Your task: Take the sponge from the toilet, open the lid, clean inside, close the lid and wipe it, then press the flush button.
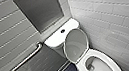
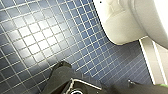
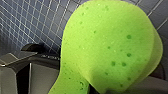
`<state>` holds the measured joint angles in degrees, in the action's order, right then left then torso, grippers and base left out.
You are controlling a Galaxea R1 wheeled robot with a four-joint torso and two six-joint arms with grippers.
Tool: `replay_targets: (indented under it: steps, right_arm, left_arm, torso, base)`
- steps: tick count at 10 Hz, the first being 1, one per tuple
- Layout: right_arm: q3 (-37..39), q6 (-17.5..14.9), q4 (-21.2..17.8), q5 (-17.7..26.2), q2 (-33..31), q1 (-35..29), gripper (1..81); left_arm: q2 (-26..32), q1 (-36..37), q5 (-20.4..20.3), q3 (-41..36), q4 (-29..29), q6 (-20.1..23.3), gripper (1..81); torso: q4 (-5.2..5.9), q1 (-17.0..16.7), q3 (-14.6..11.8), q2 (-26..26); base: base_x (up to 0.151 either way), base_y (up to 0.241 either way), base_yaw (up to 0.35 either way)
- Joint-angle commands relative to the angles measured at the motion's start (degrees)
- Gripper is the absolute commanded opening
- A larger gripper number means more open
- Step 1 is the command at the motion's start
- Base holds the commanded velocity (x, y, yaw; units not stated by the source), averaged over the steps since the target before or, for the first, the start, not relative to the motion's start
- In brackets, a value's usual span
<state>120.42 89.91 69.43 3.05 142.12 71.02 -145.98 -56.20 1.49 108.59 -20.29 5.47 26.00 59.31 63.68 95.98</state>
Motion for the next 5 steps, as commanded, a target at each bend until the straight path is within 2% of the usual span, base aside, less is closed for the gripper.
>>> replay_targets:
  steps: [1, 3, 5]
  right_arm:
    - [7.3, 0.3, 0.0, -12.2, 0.9, 2.5, 1.0]
    - [13.1, 0.4, -0.2, -18.7, 1.9, 4.7, 1.0]
    - [18.0, 0.4, -0.5, -23.6, 2.1, 6.5, 1.0]
  left_arm:
    - [3.6, 6.0, 3.6, -2.8, -2.9, -1.5, 81.1]
    - [4.7, 8.6, 3.5, -5.0, -3.1, -3.8, 81.1]
    - [8.3, 13.6, 3.5, -10.2, -3.4, -10.2, 81.1]
  torso:
    - [0.00, 0.0, 0.0, 0.0]
    - [0.00, 0.0, 0.0, 0.0]
    - [0.00, 0.0, 0.0, 0.0]
  base:
    - [0.000, 0.000, 0.000]
    - [0.000, 0.000, 0.000]
    - [0.000, 0.000, 0.000]
